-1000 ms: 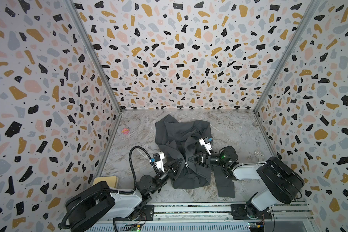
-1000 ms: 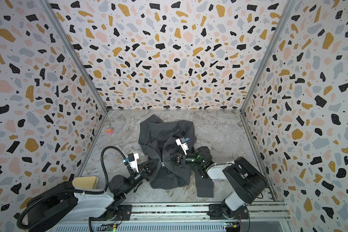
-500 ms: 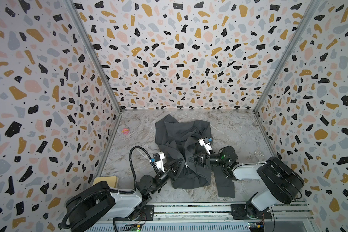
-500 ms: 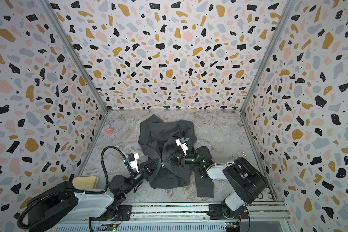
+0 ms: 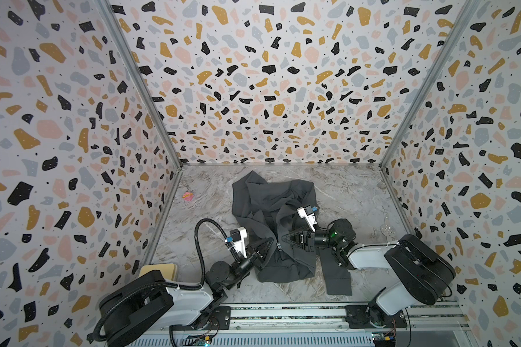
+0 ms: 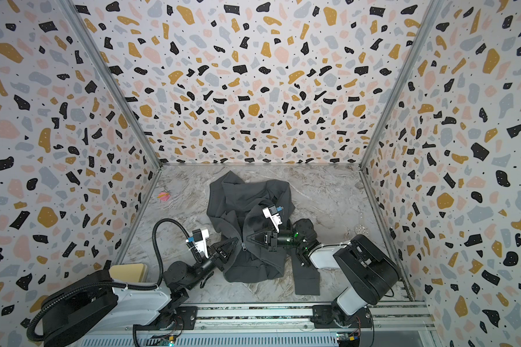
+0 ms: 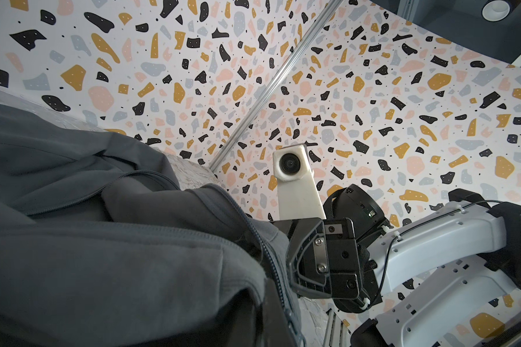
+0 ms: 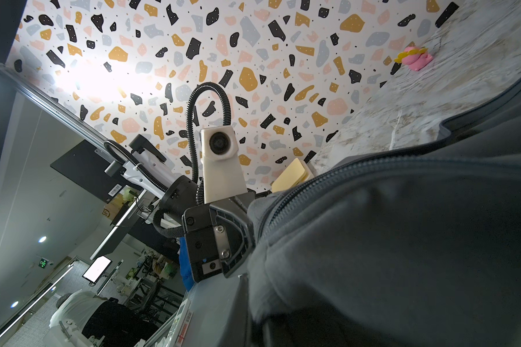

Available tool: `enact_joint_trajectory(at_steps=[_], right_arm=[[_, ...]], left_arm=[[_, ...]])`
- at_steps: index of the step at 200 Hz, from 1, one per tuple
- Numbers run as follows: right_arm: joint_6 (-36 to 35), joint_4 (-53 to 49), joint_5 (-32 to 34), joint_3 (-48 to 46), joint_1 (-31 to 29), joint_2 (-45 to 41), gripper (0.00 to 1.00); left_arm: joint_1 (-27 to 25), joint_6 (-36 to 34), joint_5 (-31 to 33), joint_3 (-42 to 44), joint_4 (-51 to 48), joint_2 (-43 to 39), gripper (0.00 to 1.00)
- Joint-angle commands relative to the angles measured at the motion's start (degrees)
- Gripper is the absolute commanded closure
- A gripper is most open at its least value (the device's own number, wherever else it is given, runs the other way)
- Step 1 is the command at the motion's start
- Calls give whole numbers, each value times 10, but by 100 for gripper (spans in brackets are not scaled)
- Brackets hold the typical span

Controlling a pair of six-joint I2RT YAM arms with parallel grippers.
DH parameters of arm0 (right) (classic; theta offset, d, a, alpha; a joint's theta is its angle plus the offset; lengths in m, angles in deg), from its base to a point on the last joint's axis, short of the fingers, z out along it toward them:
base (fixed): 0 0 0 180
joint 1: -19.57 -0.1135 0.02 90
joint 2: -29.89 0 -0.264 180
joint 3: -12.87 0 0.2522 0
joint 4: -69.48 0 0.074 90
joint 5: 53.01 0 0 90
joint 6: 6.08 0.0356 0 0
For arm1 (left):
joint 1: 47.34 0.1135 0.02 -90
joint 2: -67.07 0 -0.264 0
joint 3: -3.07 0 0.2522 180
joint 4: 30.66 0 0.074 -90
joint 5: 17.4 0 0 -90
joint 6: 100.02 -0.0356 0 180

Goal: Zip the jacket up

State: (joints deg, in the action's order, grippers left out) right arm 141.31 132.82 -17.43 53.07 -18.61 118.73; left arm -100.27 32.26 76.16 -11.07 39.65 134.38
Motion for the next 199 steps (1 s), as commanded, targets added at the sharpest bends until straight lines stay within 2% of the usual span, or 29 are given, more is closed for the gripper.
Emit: enact_joint_trajectory(at_steps=[1, 199], right_arm=[[-10, 16, 0, 20, -2, -12, 100], [-4, 1, 14, 33, 1, 8, 100]], left_arm=[[2, -16, -2, -2, 31, -4, 100], [2, -21, -21, -8, 11, 9, 100]])
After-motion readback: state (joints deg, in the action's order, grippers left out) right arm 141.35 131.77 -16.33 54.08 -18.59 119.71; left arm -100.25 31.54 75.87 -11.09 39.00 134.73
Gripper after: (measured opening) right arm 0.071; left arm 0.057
